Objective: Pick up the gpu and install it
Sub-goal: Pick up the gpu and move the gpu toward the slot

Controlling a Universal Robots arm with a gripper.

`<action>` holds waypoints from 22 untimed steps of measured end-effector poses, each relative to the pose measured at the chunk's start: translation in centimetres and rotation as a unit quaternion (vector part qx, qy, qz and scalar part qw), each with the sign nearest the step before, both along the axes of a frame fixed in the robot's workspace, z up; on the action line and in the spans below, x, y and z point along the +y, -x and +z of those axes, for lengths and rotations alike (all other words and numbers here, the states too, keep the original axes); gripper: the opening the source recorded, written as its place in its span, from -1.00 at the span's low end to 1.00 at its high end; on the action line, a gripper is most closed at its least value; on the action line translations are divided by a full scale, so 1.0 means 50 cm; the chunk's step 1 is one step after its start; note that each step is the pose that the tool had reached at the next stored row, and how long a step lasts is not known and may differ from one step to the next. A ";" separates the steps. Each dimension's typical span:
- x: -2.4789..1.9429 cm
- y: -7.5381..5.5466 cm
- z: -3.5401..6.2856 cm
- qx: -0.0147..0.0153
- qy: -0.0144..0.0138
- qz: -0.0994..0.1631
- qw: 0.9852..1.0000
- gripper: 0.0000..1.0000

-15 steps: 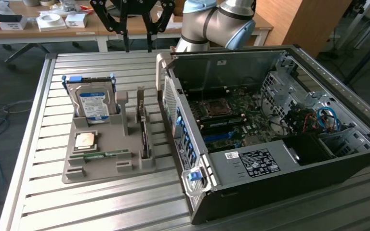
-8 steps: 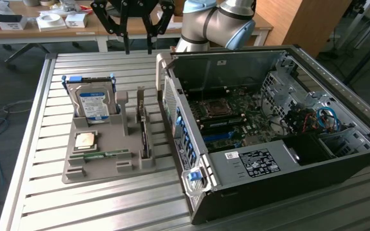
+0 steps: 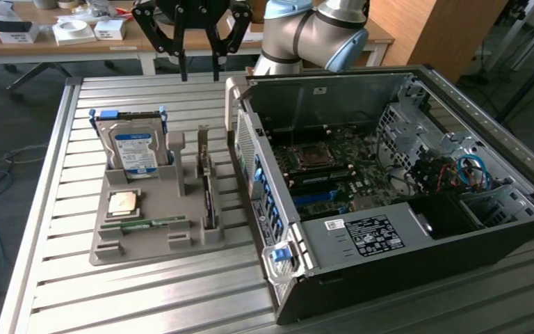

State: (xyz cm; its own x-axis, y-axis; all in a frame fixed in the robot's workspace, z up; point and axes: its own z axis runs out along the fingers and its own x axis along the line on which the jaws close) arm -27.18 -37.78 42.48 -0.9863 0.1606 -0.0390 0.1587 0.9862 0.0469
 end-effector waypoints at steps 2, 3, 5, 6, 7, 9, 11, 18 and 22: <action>0.0000 0.000 -0.001 0.000 0.000 0.002 1.000 -0.03; 0.0000 0.000 -0.002 0.000 0.000 0.003 1.000 -0.03; -0.0001 0.000 -0.002 0.000 0.000 0.006 1.000 -0.03; 0.0000 0.000 -0.003 0.000 0.000 0.007 1.000 -0.03; -0.0001 0.000 -0.003 0.000 0.000 0.008 1.000 -0.03; -0.0001 0.000 -0.003 0.000 0.000 0.008 1.000 -0.03; 0.0000 0.000 -0.003 0.000 0.000 0.008 1.000 -0.03; -0.0001 0.000 -0.003 0.000 0.000 0.010 1.000 -0.03; 0.0000 0.001 -0.004 0.000 0.001 0.021 1.000 -0.03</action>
